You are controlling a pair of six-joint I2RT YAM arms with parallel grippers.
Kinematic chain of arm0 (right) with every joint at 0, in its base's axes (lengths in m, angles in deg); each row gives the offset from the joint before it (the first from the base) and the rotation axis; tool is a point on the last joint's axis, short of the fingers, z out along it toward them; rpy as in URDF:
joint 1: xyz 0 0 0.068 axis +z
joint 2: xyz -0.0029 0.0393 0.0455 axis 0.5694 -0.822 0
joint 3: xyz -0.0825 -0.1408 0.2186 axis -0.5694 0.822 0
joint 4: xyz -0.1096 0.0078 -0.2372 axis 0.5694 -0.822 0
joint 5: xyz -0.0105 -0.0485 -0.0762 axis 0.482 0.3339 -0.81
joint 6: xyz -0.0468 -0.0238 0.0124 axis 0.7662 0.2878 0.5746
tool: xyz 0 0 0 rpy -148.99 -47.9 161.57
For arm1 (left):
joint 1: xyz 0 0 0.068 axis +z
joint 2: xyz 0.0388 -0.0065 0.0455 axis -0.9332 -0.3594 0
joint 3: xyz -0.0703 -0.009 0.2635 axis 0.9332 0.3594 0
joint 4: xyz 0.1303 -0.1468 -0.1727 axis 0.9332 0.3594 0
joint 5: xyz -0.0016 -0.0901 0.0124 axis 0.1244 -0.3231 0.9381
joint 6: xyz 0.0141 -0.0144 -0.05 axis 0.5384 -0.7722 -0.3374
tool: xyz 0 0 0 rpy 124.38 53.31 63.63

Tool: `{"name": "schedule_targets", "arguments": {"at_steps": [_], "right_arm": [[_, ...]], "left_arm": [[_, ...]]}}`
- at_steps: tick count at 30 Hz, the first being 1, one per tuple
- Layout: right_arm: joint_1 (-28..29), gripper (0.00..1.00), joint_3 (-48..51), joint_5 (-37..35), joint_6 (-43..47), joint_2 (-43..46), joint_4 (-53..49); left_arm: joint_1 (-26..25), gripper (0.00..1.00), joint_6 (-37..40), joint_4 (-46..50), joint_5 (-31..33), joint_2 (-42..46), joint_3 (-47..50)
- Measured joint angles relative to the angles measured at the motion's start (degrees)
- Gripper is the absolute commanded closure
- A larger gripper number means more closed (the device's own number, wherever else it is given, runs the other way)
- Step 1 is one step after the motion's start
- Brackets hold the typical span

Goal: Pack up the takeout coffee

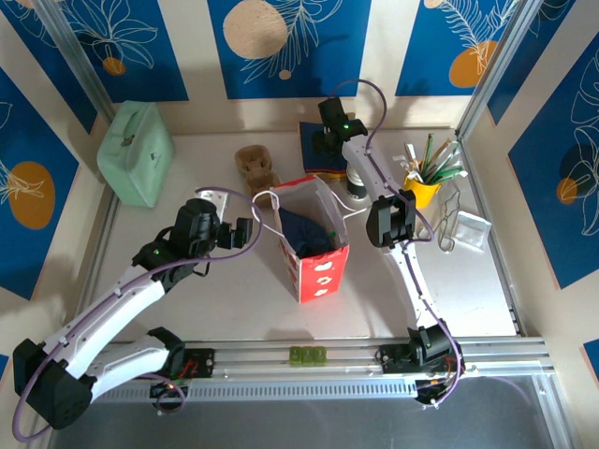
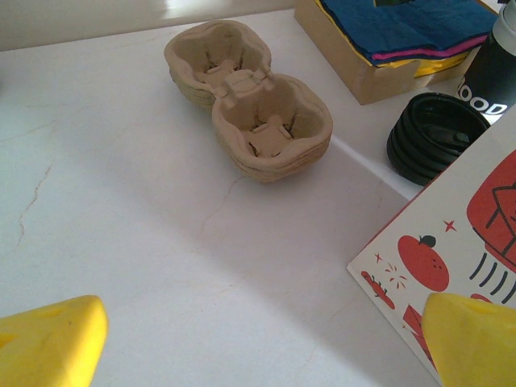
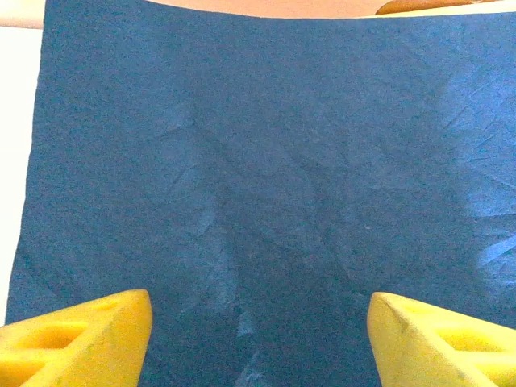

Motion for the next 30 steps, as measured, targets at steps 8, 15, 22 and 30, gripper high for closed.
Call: {"name": "schedule_targets", "arguments": {"at_steps": [8, 15, 22, 30], "right_arm": [[0.0, 0.28, 0.0, 0.0, 0.0, -2.4, -0.1], [0.0, 0.31, 0.0, 0.0, 0.0, -3.0, 0.0], [0.0, 0.53, 0.0, 0.3, -0.3, -3.2, 0.0], [-0.5, 0.74, 0.0, 2.1, -1.1, -3.2, 0.0]], "left_arm": [[0.0, 0.01, 0.0, 0.0, 0.0, 0.0, 0.0], [0.1, 0.01, 0.0, 0.0, 0.0, 0.0, 0.0], [0.1, 0.01, 0.0, 0.0, 0.0, 0.0, 0.0], [0.1, 0.01, 0.0, 0.0, 0.0, -0.1, 0.0]]}}
